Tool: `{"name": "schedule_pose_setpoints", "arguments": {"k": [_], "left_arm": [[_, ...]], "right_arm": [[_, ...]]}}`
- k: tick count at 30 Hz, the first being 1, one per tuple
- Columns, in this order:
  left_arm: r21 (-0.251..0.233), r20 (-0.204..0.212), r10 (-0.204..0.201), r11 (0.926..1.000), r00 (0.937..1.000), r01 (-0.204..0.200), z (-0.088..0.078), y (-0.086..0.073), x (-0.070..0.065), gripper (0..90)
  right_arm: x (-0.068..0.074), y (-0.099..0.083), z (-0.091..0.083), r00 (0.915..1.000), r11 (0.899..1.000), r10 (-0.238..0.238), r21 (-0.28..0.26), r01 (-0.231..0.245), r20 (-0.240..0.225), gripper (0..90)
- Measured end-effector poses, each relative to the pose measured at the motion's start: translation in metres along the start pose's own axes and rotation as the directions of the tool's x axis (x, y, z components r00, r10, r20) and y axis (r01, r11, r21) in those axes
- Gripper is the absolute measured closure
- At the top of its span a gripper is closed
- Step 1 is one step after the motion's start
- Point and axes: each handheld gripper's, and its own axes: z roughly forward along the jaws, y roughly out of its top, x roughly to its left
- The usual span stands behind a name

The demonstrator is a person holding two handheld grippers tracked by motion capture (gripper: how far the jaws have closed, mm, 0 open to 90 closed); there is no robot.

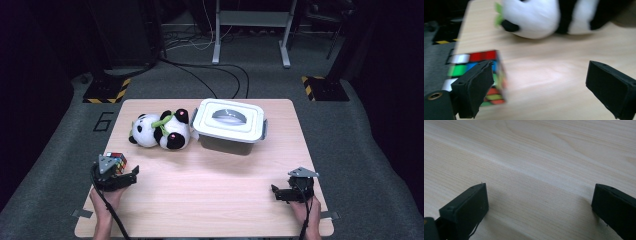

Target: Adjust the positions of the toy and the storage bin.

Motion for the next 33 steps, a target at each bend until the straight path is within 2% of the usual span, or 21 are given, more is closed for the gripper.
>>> {"name": "schedule_pose_setpoints", "arguments": {"k": [4, 6, 8, 10, 12, 13, 15, 16, 18, 19, 23, 33], "left_arm": [[0.051, 0.069, 0.048, 0.9974, 0.9964, -0.052, 0.012, -0.013, -0.024, 3.0], [0.061, 0.087, 0.045, 0.9968, 0.9952, -0.050, 0.019, -0.020, -0.030, 2.3], [0.082, 0.106, 0.026, 0.9960, 0.9940, -0.035, 0.025, -0.025, -0.031, 0.5], [0.083, 0.117, 0.003, 0.9965, 0.9931, -0.012, 0.029, -0.030, -0.030, 0.0], [0.094, 0.130, -0.008, 0.9955, 0.9915, -0.005, 0.031, -0.032, -0.029, 0.0], [0.104, 0.130, -0.014, 0.9945, 0.9914, 0.000, 0.031, -0.033, -0.028, 0.0], [0.104, 0.129, -0.013, 0.9945, 0.9915, 0.000, 0.030, -0.033, -0.027, 0.0], [0.117, 0.118, -0.016, 0.9931, 0.9929, 0.002, 0.031, -0.034, -0.027, 0.1], [0.167, 0.124, -0.009, 0.9858, 0.9922, -0.012, 0.036, -0.033, -0.028, 0.0], [0.175, 0.120, 0.008, 0.9841, 0.9927, -0.029, 0.036, -0.033, -0.029, 0.0], [0.183, 0.101, 0.035, 0.9816, 0.9943, -0.053, 0.037, -0.033, -0.034, 0.0], [0.183, 0.119, 0.056, 0.9802, 0.9913, -0.077, 0.039, -0.032, -0.035, 0.0]], "right_arm": [[0.000, 0.000, 0.000, 1.0000, 1.000, 0.000, 0.000, 0.000, 0.000, 0.1], [0.000, 0.000, 0.000, 1.0000, 1.000, -0.002, -0.002, 0.002, -0.002, 0.2], [0.000, 0.000, 0.000, 1.0000, 1.000, 0.000, 0.002, 0.000, -0.003, 0.2], [-0.001, 0.001, -0.001, 0.9999, 1.000, -0.006, 0.012, 0.006, -0.009, 0.6], [-0.001, 0.001, -0.004, 1.0000, 1.000, 0.002, -0.017, -0.002, 0.010, 0.9], [-0.003, 0.001, -0.006, 0.9998, 0.999, 0.022, -0.039, -0.022, 0.002, 0.8], [-0.007, 0.005, -0.009, 0.9956, 0.994, 0.079, -0.068, -0.082, -0.050, 0.8], [-0.007, 0.008, -0.011, 0.9950, 0.993, 0.082, -0.080, -0.087, -0.058, 1.1], [-0.006, 0.015, -0.014, 0.9968, 0.992, 0.064, -0.106, -0.069, -0.049, 2.1], [-0.005, 0.020, -0.016, 0.9970, 0.992, 0.059, -0.113, -0.064, -0.051, 2.1], [0.002, 0.042, -0.021, 0.9969, 0.992, 0.031, -0.120, -0.040, -0.072, 2.4], [0.024, 0.096, -0.025, 0.9938, 0.989, -0.044, -0.146, 0.029, -0.102, 3.0]]}}
